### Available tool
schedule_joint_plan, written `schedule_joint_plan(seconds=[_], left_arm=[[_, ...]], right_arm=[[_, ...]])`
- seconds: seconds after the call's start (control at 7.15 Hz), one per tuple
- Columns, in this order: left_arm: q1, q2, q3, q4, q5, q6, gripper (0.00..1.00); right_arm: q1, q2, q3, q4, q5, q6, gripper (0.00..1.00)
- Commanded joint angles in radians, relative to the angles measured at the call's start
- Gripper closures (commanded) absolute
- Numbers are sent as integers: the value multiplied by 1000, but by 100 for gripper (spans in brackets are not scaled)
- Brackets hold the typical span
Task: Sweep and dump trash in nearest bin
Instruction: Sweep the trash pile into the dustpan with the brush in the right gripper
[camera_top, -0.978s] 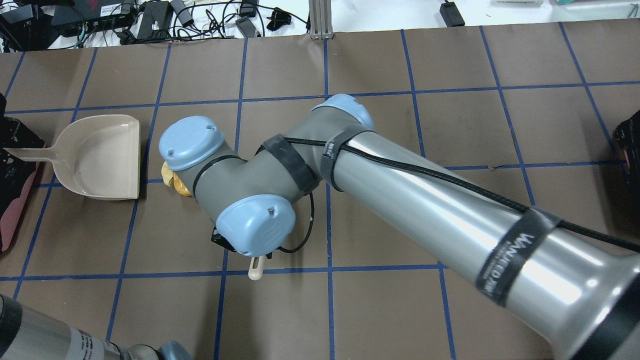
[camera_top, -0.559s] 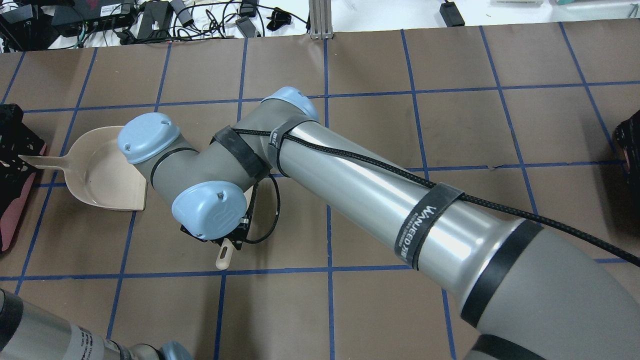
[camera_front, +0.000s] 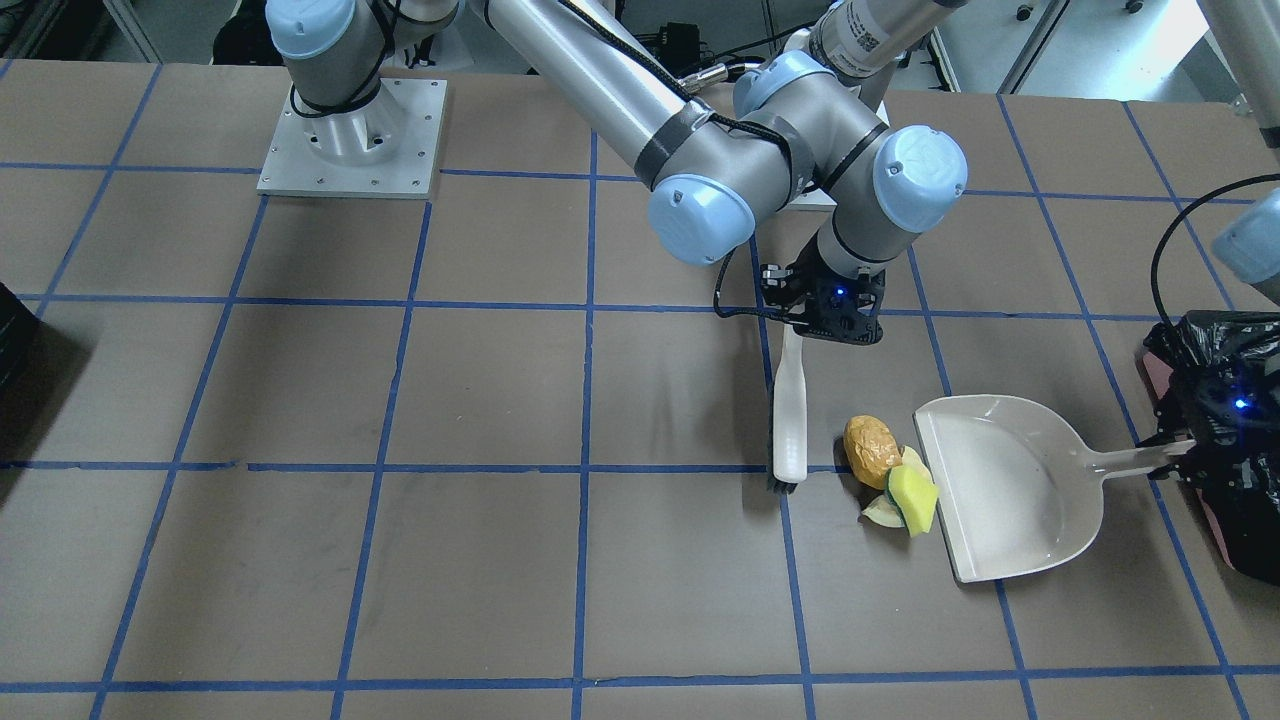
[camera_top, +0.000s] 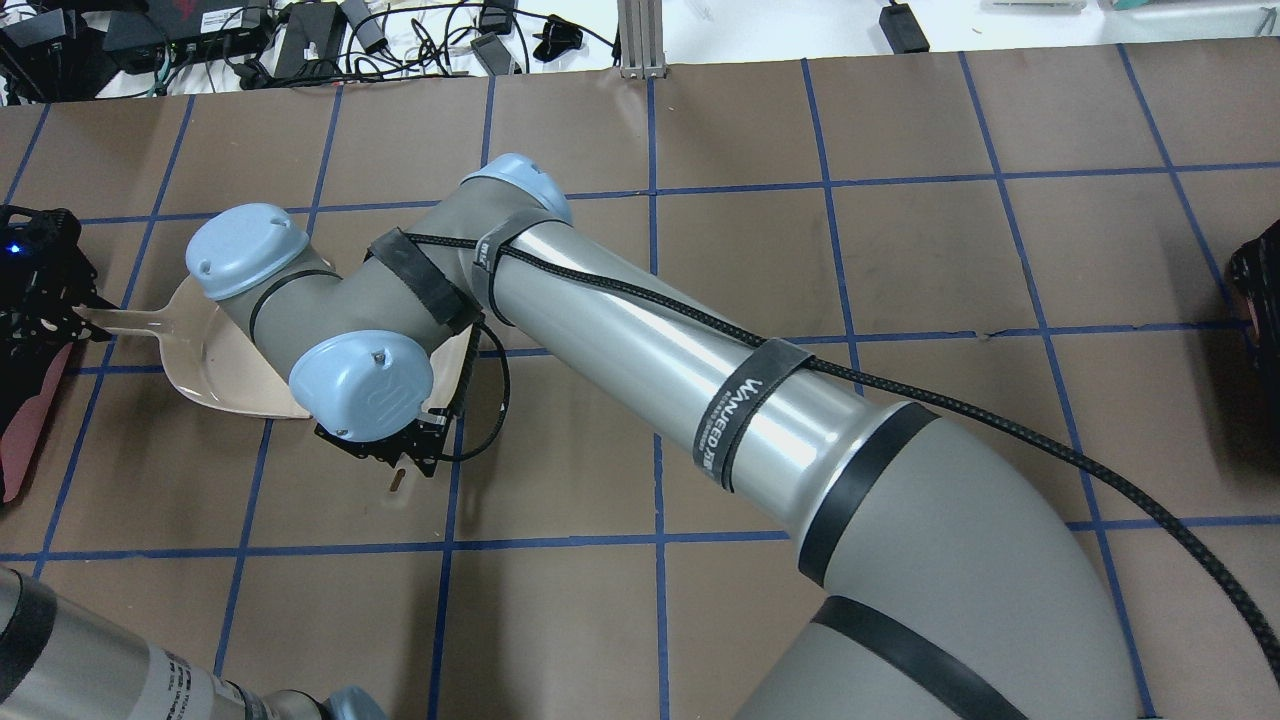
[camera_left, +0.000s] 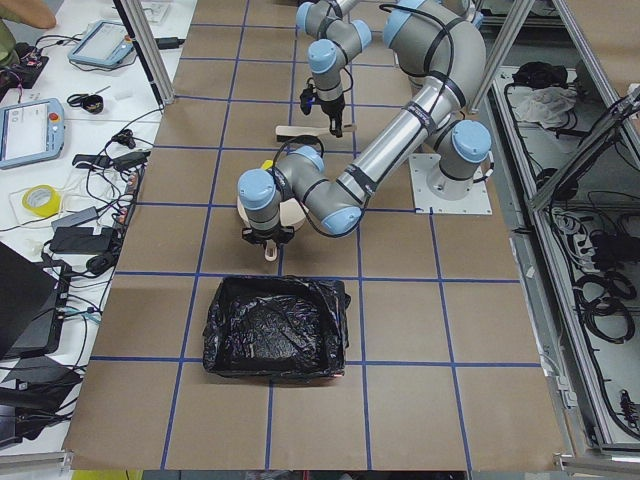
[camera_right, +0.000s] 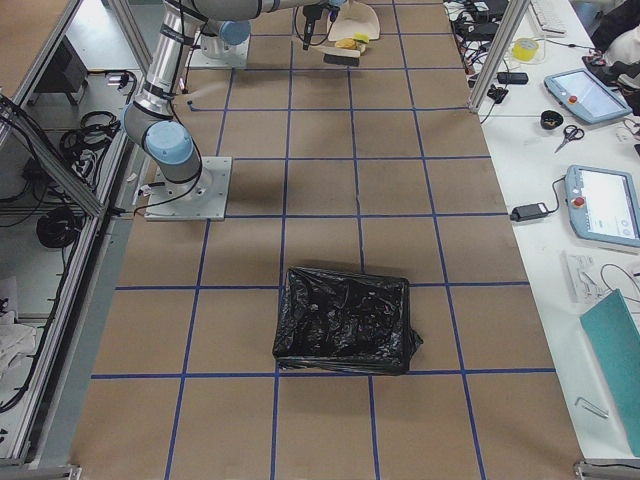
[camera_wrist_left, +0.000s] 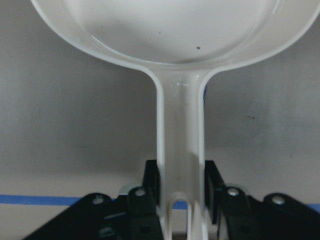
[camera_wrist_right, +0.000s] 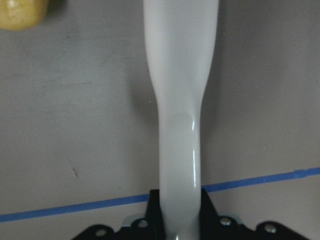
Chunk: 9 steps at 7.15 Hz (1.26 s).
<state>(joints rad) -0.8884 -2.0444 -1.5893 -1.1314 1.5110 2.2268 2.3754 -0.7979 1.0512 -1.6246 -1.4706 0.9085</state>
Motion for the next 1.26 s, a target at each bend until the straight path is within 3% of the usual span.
schedule_joint_plan(seconds=[0.0, 0.7, 1.12], left_arm=[[-23, -10, 0, 19, 3, 10, 100], [-23, -16, 0, 21, 8, 10, 100], [-24, -16, 0, 21, 8, 10, 100]], right_arm=[[7, 100, -116, 5, 1, 26, 100], [11, 203, -284, -11, 64, 70, 100], [19, 273, -361, -99, 94, 96, 100]])
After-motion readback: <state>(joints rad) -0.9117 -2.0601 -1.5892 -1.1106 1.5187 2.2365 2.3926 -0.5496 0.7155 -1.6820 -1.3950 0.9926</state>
